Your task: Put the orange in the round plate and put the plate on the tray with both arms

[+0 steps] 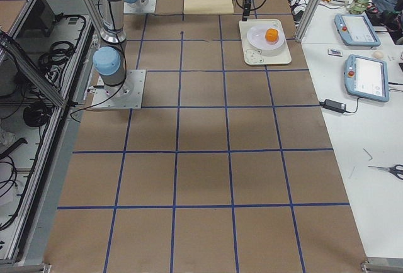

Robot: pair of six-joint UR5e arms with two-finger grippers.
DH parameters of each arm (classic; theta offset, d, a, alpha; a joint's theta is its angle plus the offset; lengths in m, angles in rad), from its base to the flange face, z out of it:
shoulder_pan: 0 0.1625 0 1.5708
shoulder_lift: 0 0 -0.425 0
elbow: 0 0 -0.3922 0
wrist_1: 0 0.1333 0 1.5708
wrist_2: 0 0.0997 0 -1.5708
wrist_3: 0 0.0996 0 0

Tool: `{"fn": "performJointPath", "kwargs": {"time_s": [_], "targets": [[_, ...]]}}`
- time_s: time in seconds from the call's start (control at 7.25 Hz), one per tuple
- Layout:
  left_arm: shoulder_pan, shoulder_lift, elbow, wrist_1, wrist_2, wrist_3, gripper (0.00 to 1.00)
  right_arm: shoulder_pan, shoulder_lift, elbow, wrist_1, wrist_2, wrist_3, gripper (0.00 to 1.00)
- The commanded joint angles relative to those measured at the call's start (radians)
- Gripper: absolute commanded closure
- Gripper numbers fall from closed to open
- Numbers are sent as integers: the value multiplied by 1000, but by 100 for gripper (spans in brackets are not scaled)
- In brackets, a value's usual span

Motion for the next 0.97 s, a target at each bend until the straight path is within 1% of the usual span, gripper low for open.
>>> {"fn": "performJointPath", "kwargs": {"time_s": [0.0, 0.28, 0.83], "targets": [[0, 0, 0, 2, 0, 0, 0, -4, -59, 130, -150, -12, -68, 0], [0, 0, 0, 3, 0, 0, 0, 2, -77, 134, -142, -75, -74, 0], [2, 0, 0, 8, 0, 0, 0, 2, -79, 134, -142, -64, -76, 0]]}}
